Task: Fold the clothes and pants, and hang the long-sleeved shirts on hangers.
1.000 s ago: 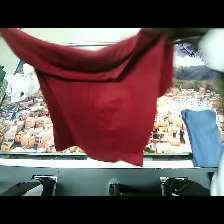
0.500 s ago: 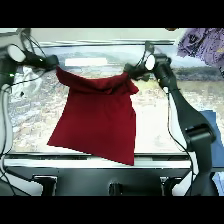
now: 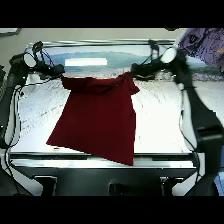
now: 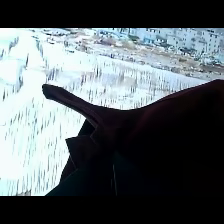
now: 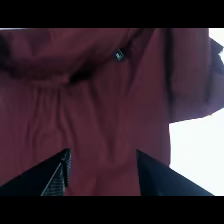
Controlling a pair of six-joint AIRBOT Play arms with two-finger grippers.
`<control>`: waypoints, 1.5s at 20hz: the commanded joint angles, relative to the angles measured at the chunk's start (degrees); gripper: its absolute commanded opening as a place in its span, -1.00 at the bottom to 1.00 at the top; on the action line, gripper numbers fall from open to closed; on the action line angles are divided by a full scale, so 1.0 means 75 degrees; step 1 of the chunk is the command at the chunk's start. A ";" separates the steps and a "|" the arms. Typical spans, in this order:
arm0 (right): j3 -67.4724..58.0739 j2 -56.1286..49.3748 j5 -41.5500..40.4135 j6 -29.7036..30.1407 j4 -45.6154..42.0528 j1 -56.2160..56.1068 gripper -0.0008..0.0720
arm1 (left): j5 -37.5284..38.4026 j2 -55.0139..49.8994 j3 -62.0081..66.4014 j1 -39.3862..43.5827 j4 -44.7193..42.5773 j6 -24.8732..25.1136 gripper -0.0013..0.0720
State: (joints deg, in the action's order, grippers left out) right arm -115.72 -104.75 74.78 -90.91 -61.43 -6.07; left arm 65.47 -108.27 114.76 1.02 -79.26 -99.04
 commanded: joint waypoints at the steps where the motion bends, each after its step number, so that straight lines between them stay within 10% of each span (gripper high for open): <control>1: 0.0539 0.0868 0.2122 0.1390 0.0248 0.1052 0.36 | 0.0361 -0.0017 0.0032 -0.0047 0.0015 0.0000 -0.92; 14: 1.0462 0.4398 0.0169 0.2209 0.2165 0.1714 0.36 | 0.0358 -0.0023 0.0032 -0.0029 0.0224 -0.0006 -0.92; 26: 1.1202 0.4083 -0.2119 0.1944 0.2739 -0.0816 0.41 | 0.0367 -0.0026 0.0032 -0.0029 0.0455 -0.0006 -0.92; 30: 1.0914 0.4086 -0.2107 0.2189 0.3378 -0.0787 -0.53 | 0.0434 -0.0026 0.0032 -0.0032 0.0452 -0.0003 -0.92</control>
State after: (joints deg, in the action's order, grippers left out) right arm -32.32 -74.06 58.98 -75.81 -40.03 -11.49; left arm 68.31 -108.42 114.96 0.82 -75.94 -99.11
